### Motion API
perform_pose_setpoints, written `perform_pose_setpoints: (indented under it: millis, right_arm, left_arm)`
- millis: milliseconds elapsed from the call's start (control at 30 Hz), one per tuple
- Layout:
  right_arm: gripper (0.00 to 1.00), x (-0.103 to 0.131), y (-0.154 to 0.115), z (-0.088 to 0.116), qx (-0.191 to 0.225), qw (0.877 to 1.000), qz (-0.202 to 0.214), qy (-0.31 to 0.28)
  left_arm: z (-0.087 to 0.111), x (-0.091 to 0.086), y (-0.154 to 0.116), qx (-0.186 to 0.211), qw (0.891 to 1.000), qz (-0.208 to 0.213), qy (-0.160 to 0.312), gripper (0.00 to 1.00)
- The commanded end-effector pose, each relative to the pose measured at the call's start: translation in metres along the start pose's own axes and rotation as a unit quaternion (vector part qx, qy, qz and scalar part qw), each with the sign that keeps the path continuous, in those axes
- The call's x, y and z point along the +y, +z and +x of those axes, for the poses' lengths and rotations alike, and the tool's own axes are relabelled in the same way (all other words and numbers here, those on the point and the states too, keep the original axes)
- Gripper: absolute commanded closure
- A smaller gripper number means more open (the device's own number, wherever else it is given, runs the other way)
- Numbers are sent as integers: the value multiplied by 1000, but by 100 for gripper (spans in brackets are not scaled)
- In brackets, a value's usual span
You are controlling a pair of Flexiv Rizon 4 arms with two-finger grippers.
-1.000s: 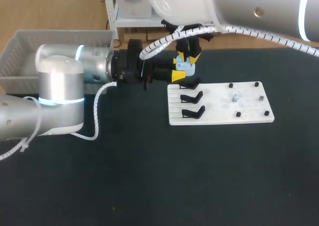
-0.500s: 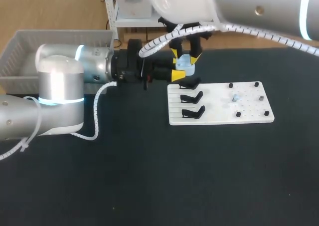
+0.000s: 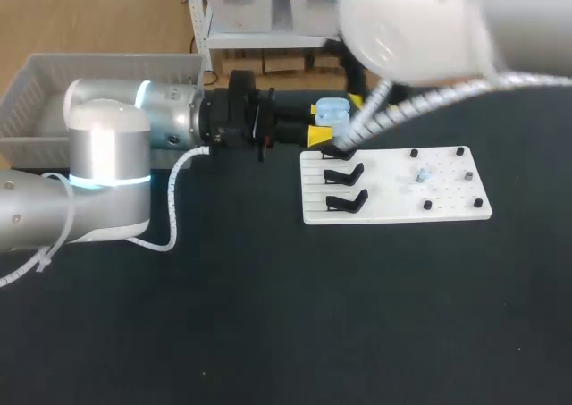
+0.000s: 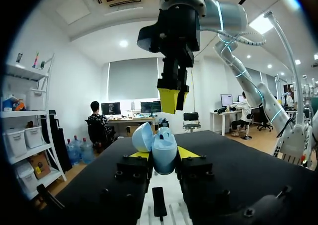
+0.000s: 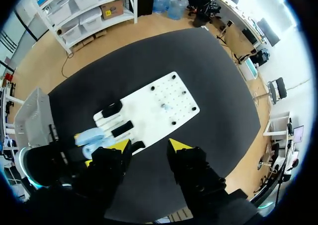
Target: Pick up each earbud case from the left stands, insert the matching earbuds, close the lid, and place the case in the box.
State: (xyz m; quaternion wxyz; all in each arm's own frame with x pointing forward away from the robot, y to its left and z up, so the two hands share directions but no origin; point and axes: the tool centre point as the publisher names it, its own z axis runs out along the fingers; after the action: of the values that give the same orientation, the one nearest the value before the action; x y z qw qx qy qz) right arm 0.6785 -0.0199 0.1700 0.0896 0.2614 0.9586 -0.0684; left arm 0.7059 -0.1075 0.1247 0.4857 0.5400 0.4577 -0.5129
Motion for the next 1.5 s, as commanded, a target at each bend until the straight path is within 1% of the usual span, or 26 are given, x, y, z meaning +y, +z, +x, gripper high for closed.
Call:
perform_pose_setpoints:
  millis: [33, 267, 567, 733, 1033, 1267, 1500]
  right_arm:
    - [54, -43, 15, 0, -30, 991, -128, 2]
    - [54, -56, 39, -10, -10, 990, -142, 5]
    - [55, -44, 69, -13, 7, 988, -154, -28]
    - [55, -40, 92, -16, 10, 989, -144, -39]
    - [57, -47, 130, -23, 22, 992, -121, -33]
    - [58, -50, 146, -20, 30, 992, -114, -35]
    - [60, -49, 152, -19, 30, 992, -112, -43]
  left_arm:
    - [1, -2, 0, -1, 1000, -3, 2, 100]
    - [1, -2, 0, -1, 1000, -3, 2, 100]
    - [1, -2, 0, -1, 1000, -3, 2, 100]
    - [1, -2, 0, -1, 1000, -3, 2, 100]
    - [1, -2, 0, -1, 1000, -3, 2, 100]
    - [1, -2, 0, -1, 1000, -3, 2, 100]
    - [1, -2, 0, -1, 1000, -3, 2, 100]
